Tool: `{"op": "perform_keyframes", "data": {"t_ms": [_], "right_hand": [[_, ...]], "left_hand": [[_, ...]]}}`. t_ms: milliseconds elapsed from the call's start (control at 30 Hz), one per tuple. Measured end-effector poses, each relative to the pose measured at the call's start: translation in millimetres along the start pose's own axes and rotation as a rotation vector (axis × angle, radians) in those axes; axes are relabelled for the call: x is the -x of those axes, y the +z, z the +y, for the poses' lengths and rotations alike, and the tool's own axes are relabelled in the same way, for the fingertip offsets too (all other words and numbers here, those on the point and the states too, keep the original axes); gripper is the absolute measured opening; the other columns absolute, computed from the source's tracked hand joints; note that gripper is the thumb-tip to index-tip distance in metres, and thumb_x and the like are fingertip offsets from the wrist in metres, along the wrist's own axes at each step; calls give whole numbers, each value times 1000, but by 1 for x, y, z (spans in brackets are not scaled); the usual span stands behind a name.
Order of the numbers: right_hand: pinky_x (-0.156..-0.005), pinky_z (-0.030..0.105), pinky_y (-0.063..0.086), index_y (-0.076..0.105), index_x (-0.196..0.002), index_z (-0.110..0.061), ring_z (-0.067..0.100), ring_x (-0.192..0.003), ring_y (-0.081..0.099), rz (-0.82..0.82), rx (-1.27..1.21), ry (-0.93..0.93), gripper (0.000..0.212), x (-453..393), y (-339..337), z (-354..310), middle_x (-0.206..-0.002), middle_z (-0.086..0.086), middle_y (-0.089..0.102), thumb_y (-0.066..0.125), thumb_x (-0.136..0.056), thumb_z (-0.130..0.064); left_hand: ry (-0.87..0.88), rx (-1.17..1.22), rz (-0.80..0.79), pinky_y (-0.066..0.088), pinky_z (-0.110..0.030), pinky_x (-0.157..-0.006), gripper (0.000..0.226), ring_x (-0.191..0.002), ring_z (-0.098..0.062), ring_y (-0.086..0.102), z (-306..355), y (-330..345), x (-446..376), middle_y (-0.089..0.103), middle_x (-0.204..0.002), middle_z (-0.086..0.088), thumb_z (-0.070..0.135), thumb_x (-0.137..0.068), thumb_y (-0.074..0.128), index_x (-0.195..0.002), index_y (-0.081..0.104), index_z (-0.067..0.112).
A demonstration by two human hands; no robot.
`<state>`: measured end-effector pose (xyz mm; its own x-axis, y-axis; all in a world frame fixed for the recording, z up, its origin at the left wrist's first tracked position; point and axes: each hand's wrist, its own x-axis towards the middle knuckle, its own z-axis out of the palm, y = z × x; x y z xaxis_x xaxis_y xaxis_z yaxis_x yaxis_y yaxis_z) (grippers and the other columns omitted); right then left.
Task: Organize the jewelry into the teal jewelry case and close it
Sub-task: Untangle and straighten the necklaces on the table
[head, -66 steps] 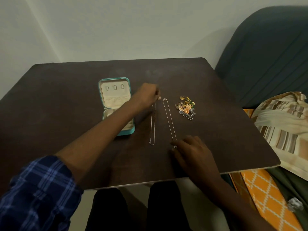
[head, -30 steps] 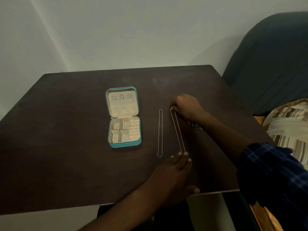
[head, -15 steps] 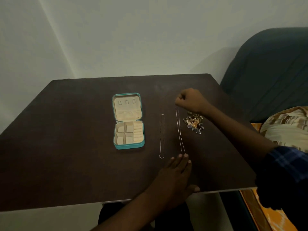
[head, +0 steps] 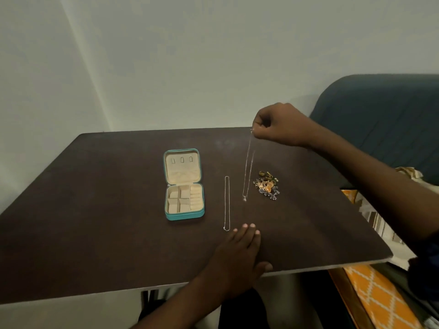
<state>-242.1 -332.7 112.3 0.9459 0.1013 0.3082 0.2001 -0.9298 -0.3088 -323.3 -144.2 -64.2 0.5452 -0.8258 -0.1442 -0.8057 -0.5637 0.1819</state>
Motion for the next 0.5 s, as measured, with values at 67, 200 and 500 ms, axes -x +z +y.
{"op": "perform_keyframes", "data": {"t_ms": [67,200,500], "right_hand": [[-56,14,38,65,-78,-4,4,-62,52,21,17,-2,15,2,-12,-10,-76,-3,64,59,-82,-17],[-58,11,38,66,-80,-4,16,-72,57,116,78,-33,16,5,-41,-31,-82,3,68,59,-82,-18],[-60,17,41,67,-83,-6,26,-84,63,167,108,-41,18,11,-80,-63,-85,8,69,59,-83,-22]], "left_hand": [[24,54,96,16,-35,-116,93,-143,-22,24,4,-7,1,25,-154,-12,70,-81,5,-145,27,7],[99,262,438,33,-27,-108,53,-127,-17,49,12,-34,1,50,-139,-7,44,-98,29,-132,51,10],[-10,976,1144,43,-10,-90,26,-108,0,55,5,-162,6,61,-121,4,18,-94,51,-118,61,18]]}}
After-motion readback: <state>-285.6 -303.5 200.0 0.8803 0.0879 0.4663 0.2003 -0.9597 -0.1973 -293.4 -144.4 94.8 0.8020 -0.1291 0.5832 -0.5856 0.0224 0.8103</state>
